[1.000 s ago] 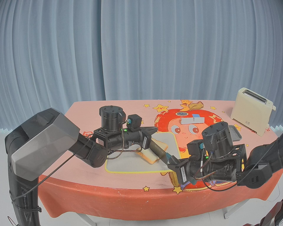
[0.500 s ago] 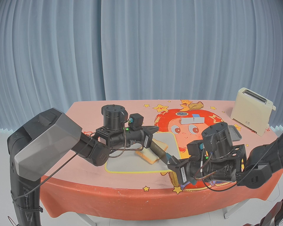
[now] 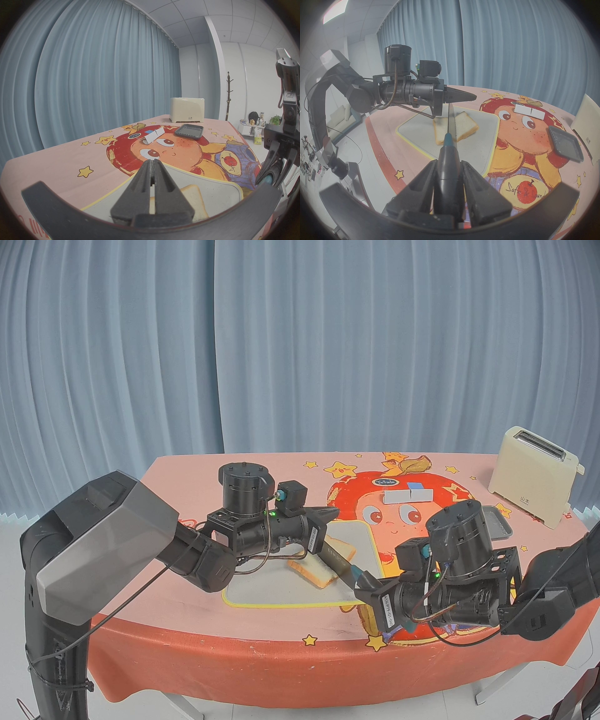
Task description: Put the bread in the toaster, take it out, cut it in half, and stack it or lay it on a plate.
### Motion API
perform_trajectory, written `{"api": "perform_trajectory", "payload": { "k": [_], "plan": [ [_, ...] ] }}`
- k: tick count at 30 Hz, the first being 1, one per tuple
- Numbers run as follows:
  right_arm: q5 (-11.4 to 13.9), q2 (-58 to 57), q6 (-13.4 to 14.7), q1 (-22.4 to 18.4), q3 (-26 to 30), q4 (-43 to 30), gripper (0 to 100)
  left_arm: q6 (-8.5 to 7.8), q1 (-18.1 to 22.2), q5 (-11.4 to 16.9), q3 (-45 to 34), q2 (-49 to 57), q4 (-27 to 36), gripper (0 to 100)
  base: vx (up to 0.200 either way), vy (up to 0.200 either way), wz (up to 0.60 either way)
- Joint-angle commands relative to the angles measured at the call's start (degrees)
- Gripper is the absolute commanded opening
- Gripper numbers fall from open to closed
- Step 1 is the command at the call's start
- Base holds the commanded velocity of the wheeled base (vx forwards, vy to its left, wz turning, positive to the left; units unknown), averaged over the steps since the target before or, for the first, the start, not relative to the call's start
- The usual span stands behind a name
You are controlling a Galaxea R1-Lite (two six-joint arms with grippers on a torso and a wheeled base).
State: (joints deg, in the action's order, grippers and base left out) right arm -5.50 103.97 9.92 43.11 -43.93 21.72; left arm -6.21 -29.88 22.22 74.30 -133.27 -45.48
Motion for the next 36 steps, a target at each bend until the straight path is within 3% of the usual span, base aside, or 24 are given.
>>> {"api": "perform_trajectory", "payload": {
  "k": [1,14,18,24,36],
  "plan": [
    [0.0,0.4,0.0,0.0,0.0,-0.1,0,-0.04,0.2,0.1,0.1,1.3,0.0,0,0.000,0.000,0.00],
    [0.0,0.2,0.1,0.0,-0.3,0.2,0,0.05,0.4,0.4,-0.9,5.9,-1.3,0,0.000,0.000,0.00],
    [0.2,-0.1,0.3,-0.1,-0.4,0.2,0,-0.39,0.5,0.7,-6.2,7.5,-1.5,0,0.000,0.000,0.00],
    [0.2,-0.3,1.7,0.0,-1.0,0.1,0,-0.47,0.5,0.8,-12.2,7.0,-9.4,0,0.000,0.000,0.00],
    [0.3,-0.4,1.9,0.0,-1.1,0.1,0,-0.30,0.1,0.9,-13.4,6.8,-13.1,0,0.000,0.000,0.00]
  ]
}}
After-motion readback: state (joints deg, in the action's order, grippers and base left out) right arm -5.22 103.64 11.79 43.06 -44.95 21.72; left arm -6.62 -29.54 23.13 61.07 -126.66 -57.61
